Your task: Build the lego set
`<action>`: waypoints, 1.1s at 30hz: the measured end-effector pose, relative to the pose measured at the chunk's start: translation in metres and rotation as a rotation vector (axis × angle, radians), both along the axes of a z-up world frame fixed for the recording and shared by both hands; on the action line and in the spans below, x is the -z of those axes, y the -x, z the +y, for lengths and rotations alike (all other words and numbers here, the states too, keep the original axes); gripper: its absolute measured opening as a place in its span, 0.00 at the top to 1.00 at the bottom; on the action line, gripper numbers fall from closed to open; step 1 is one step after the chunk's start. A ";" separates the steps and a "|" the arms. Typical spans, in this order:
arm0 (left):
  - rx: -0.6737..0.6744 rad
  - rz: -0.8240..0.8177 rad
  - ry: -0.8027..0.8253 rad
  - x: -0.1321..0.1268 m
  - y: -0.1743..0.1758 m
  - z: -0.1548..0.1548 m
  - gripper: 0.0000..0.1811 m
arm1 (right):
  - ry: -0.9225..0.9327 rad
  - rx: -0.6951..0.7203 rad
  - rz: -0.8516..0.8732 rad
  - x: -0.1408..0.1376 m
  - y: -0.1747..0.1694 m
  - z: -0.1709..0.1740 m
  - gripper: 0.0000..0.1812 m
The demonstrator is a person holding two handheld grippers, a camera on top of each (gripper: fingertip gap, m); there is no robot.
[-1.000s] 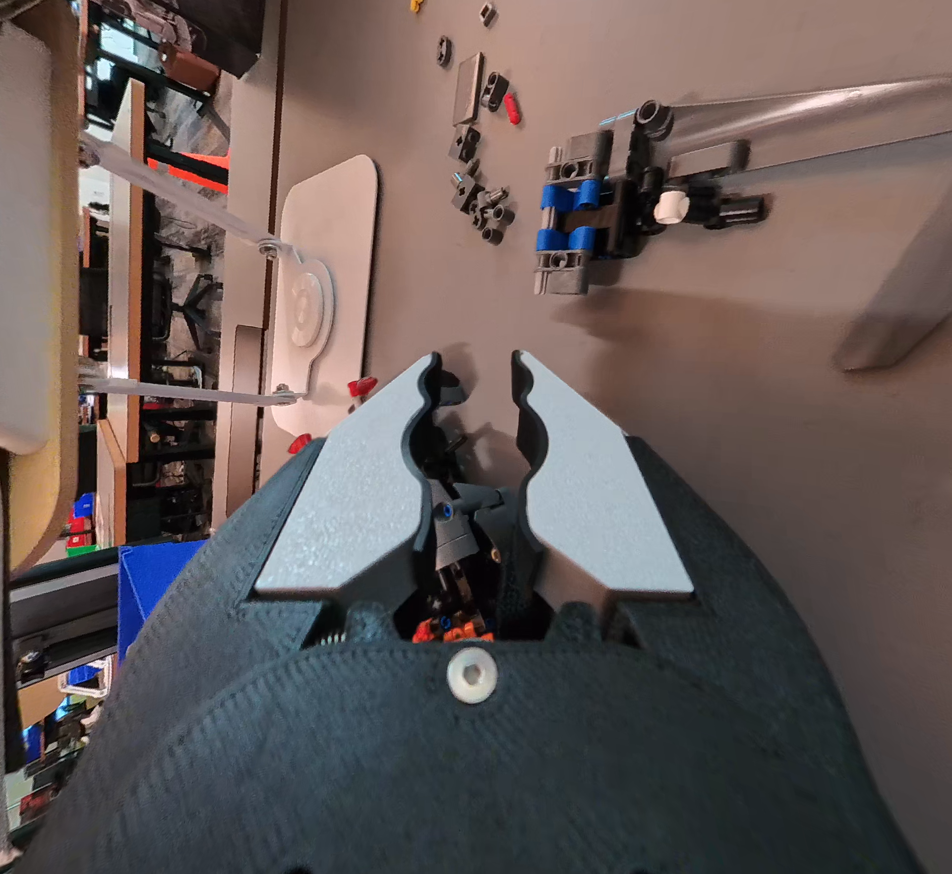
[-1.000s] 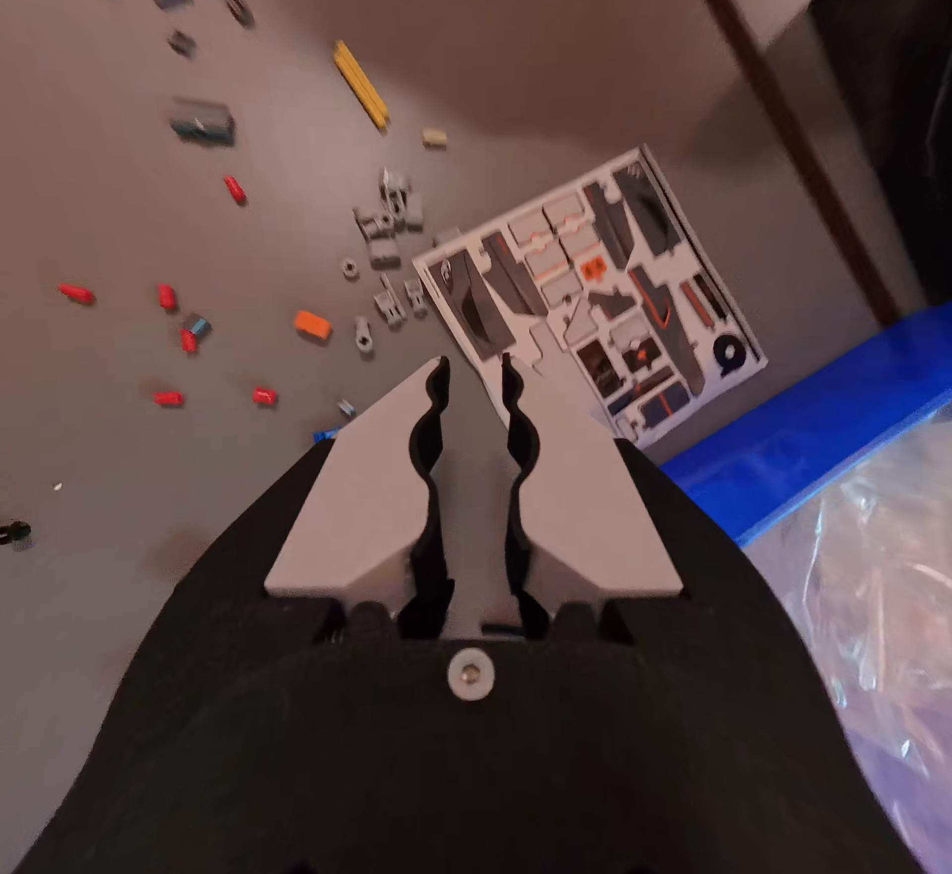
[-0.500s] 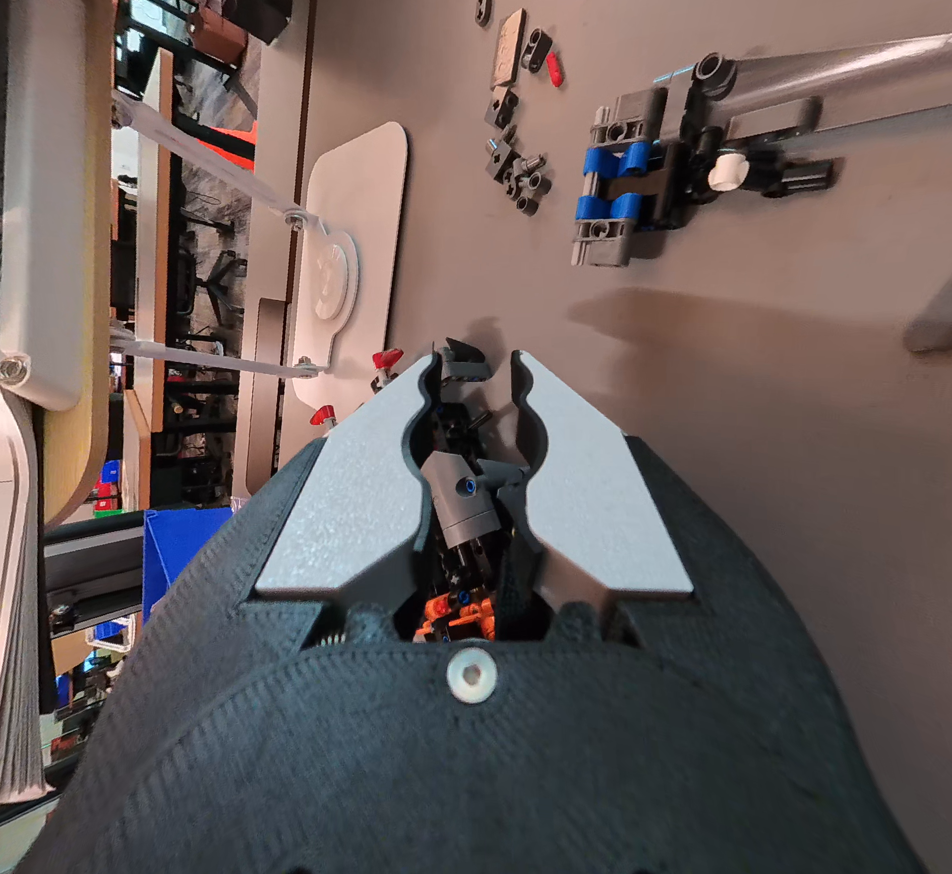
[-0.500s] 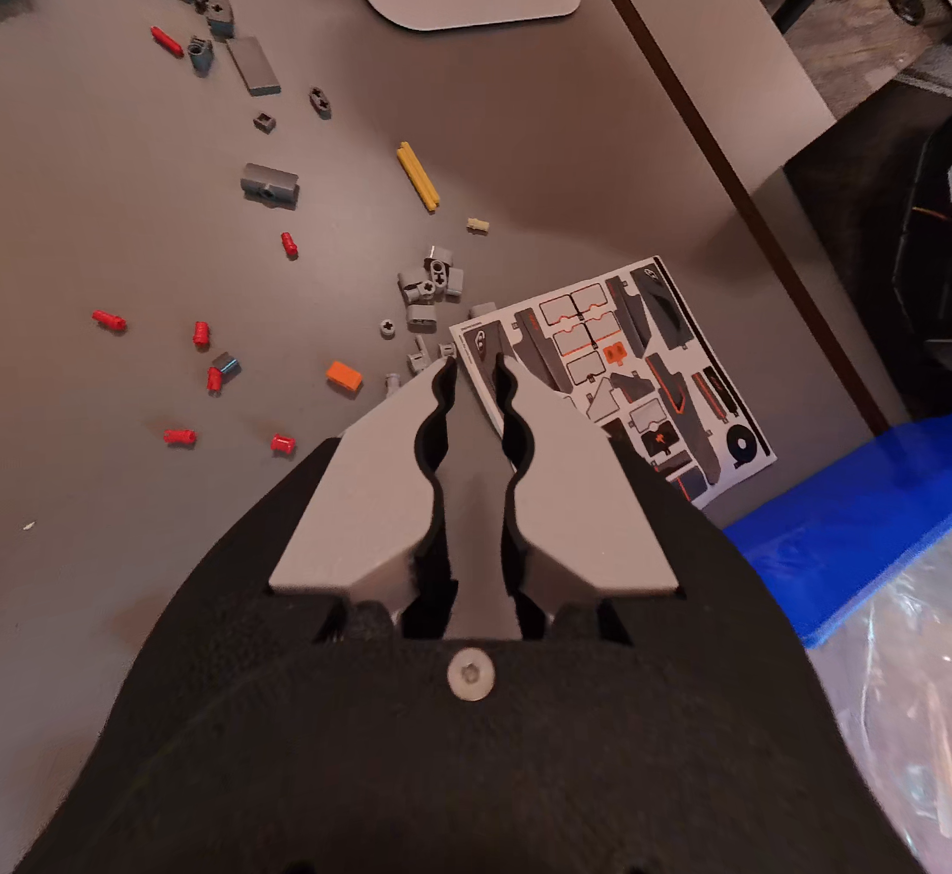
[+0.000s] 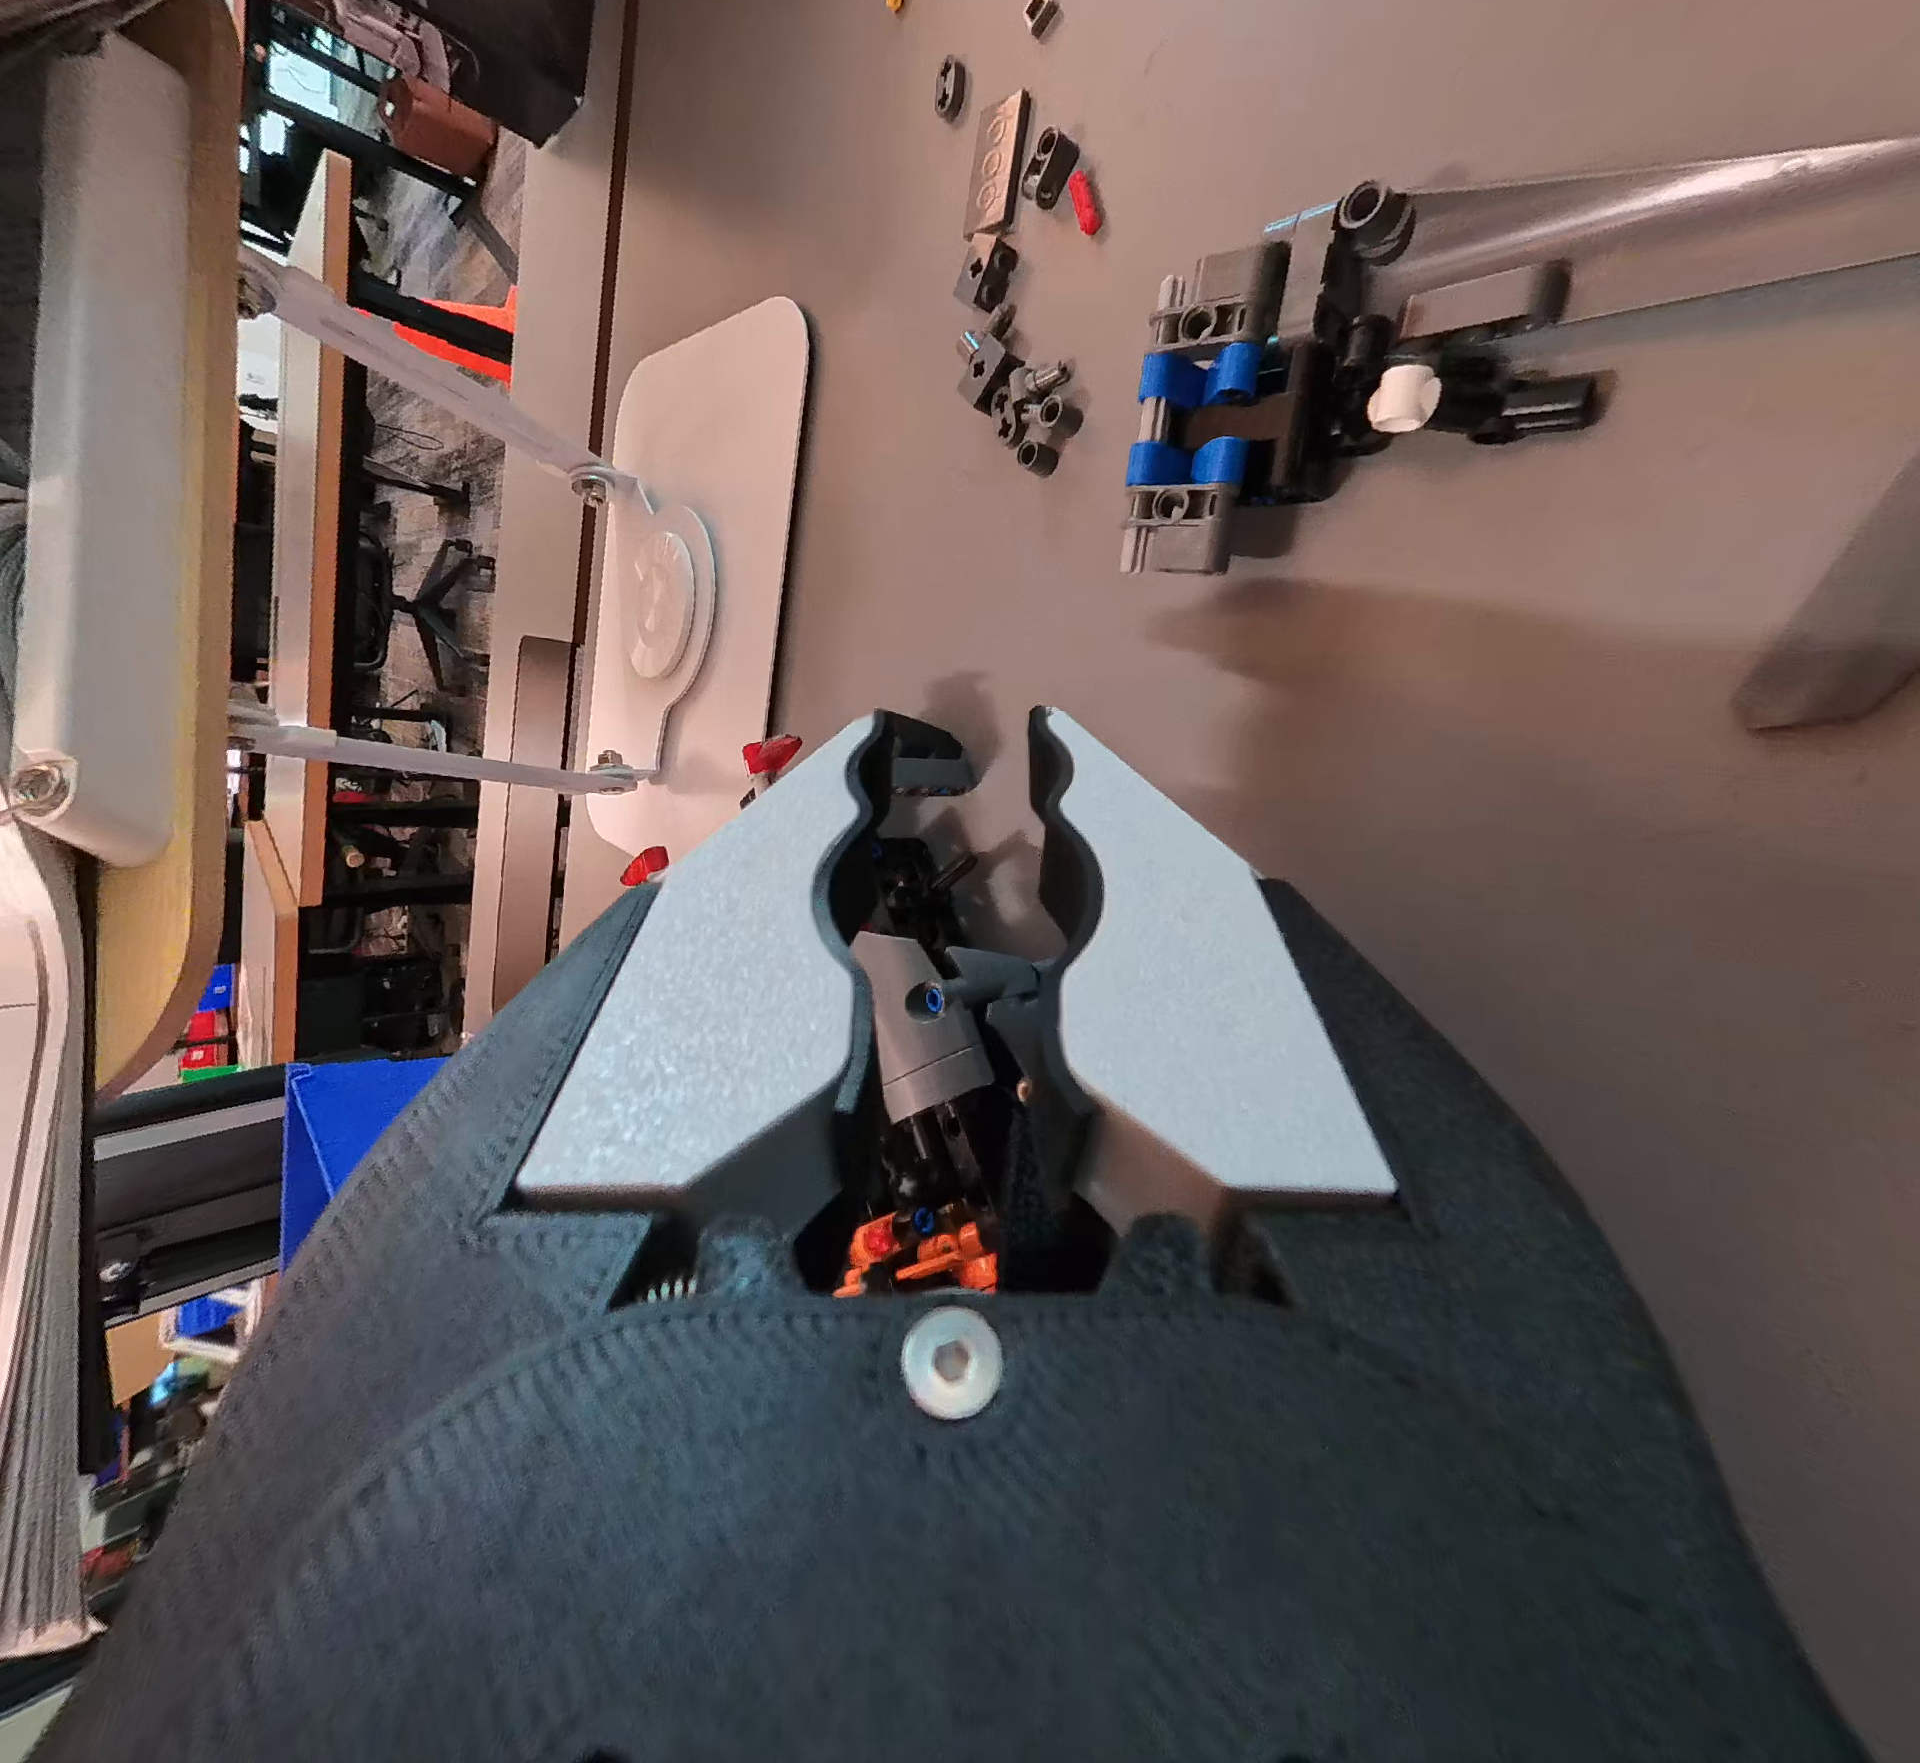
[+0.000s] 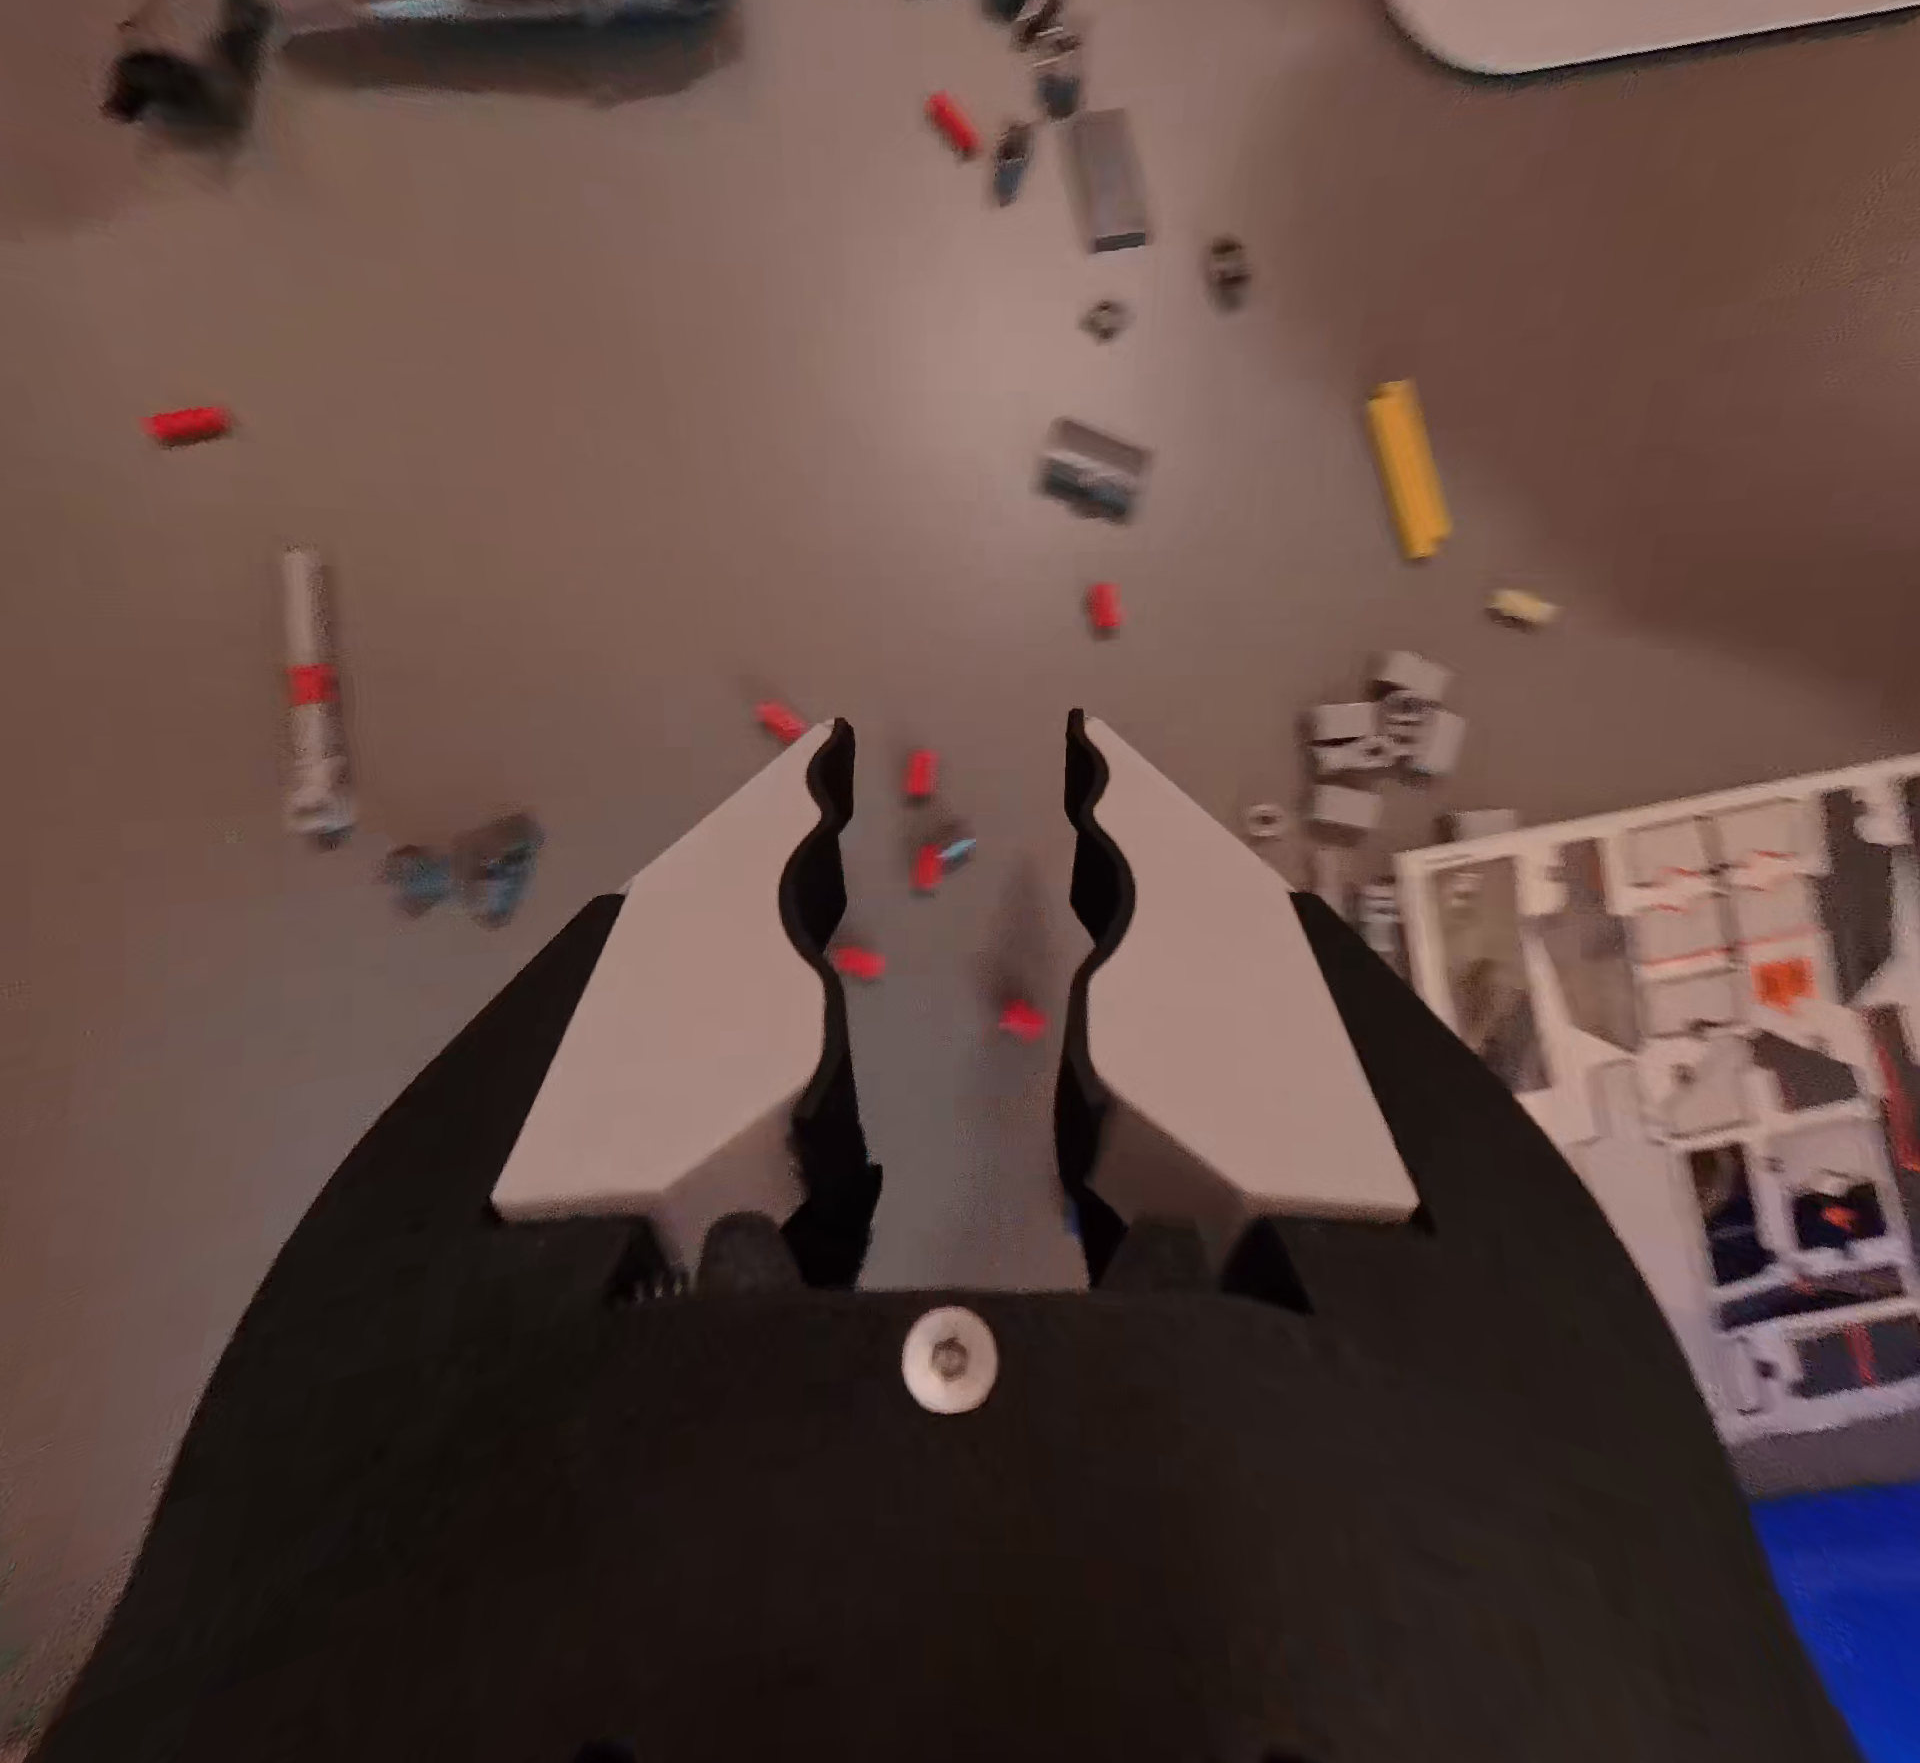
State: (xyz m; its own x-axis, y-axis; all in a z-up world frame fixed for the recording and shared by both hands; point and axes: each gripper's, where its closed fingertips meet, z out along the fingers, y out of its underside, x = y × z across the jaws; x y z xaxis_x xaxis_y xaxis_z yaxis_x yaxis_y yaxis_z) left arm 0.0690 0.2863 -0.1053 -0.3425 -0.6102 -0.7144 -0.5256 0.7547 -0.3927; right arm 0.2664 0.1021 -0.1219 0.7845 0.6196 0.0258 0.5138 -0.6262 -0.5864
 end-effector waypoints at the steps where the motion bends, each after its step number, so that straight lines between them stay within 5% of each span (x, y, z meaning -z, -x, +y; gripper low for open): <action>1: 0.005 0.000 0.003 0.000 0.000 -0.001 0.87 | 0.036 -0.027 0.001 0.000 0.010 -0.013 0.78; 11: 0.042 0.002 -0.007 -0.002 0.000 -0.013 0.87 | 0.091 -0.076 -0.045 0.029 0.062 -0.080 0.80; 23: 0.076 -0.011 0.009 -0.005 -0.005 -0.026 0.87 | 0.044 -0.064 -0.022 0.033 0.071 -0.072 0.88; 33: 0.238 -0.044 0.091 -0.016 -0.015 -0.083 0.87 | -0.137 -0.148 -0.044 -0.004 0.104 -0.024 0.88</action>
